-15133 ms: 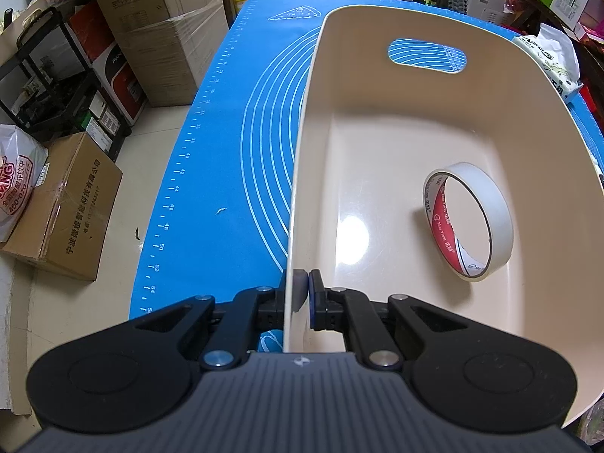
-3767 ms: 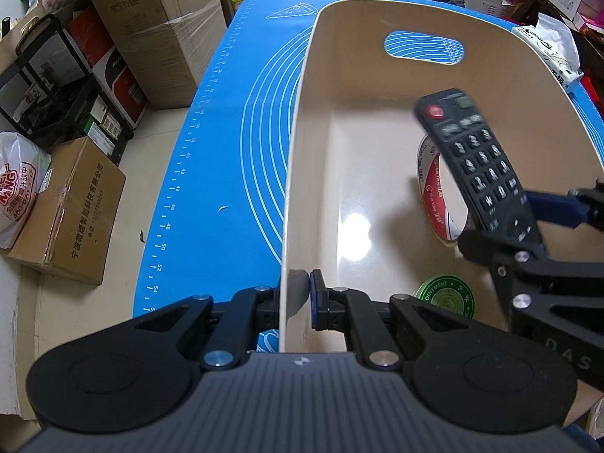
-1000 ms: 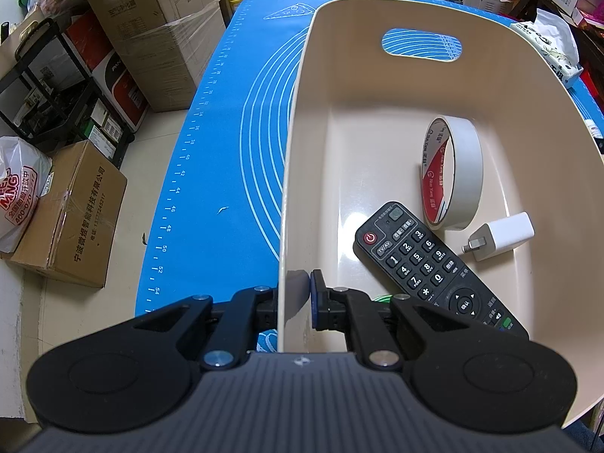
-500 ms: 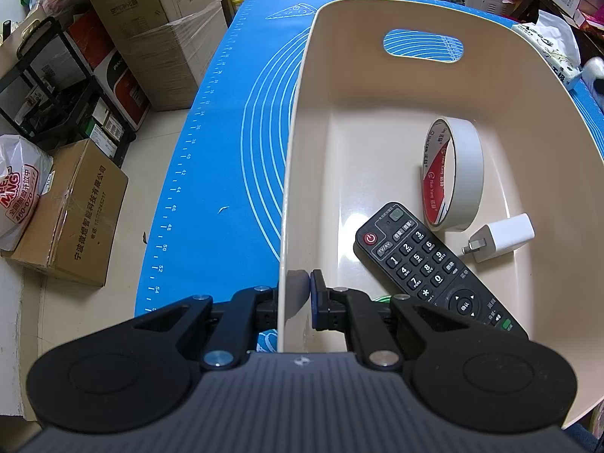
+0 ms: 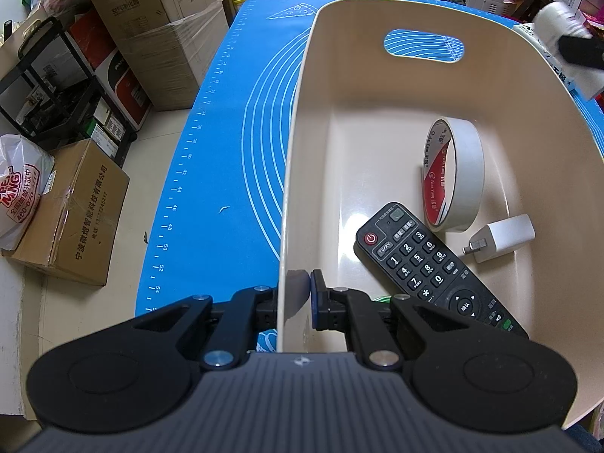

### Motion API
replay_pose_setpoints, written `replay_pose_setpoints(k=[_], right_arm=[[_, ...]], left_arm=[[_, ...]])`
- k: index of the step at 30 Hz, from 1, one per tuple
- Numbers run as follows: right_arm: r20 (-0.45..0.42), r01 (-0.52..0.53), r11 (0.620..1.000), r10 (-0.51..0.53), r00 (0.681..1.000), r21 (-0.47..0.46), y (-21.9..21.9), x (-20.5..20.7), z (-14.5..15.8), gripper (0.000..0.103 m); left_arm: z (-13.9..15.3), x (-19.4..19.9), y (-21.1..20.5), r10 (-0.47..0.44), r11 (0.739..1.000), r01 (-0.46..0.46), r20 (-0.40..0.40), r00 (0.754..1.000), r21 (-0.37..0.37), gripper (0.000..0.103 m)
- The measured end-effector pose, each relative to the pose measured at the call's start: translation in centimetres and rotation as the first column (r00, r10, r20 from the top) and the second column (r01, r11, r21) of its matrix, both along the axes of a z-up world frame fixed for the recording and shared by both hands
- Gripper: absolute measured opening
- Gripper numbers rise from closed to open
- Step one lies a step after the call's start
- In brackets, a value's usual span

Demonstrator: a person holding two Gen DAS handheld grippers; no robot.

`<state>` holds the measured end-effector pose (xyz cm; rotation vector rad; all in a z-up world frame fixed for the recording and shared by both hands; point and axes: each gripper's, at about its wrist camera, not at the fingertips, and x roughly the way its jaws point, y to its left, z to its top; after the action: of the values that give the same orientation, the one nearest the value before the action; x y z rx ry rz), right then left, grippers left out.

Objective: Organize rigid objects
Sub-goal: 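Lower the pill bottle onto the remote in the bin, open right gripper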

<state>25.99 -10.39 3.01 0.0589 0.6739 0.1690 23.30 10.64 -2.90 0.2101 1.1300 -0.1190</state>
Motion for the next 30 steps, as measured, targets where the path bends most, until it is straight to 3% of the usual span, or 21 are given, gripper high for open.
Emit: replay_pose_setpoints(k=[9,19,28,30], right_arm=[[-0.053,-0.155,0.987,0.152,0.987,-0.048,6.2,-1.4,-2.0,0.044],[-0.193,-0.290,0.954,0.270,0.943,-0.081,9.7,-2.2,-4.8,0.044],[-0.318,-0.332,0.939,0.287,0.904,-0.095,10.7,-2.5,-6.9,0.044],[-0.306,-0.319,0.944,0.279,0.910,-0.086,10.3,-2.7,-6.8,0.053]], left_arm=[[0.0,0.0,0.0,-0.001,1.000,0.001,0.000,1.000,0.001,0.011],[0.0,0.0,0.0,0.000,1.000,0.000,0.000,1.000,0.000,0.011],[0.0,0.0,0.0,-0.001,1.000,0.001,0.000,1.000,0.000,0.011],[0.0,0.0,0.0,0.000,1.000,0.000,0.000,1.000,0.001,0.011]])
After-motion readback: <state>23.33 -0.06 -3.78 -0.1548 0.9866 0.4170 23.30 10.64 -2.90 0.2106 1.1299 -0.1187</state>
